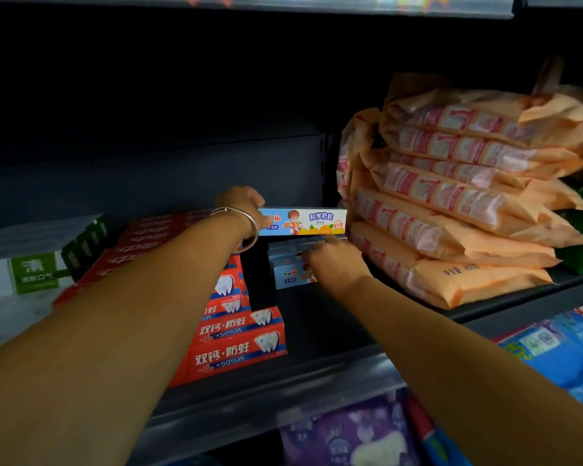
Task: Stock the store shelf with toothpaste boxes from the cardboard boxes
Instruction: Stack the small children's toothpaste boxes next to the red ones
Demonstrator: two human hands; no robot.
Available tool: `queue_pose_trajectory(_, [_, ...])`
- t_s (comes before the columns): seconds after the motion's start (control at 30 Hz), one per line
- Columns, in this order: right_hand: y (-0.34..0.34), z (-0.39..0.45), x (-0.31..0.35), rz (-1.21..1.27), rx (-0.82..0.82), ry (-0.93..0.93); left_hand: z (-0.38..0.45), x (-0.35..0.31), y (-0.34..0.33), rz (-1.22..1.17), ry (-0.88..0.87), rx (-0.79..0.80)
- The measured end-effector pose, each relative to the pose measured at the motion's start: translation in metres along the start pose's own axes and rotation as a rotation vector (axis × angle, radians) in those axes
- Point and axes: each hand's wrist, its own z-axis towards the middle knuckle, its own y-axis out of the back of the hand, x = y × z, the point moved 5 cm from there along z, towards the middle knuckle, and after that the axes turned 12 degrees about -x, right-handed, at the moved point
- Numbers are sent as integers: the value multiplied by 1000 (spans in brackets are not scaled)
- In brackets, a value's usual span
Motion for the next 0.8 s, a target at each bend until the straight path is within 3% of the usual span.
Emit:
queue_pose_trajectory(0.5, [5, -1, 3, -39, -10, -12, 10, 1, -24, 265, -41, 23])
queue_pose_trajectory(0.8, [16, -23, -11, -51, -35, -35, 5, 0, -38, 273, -38, 37])
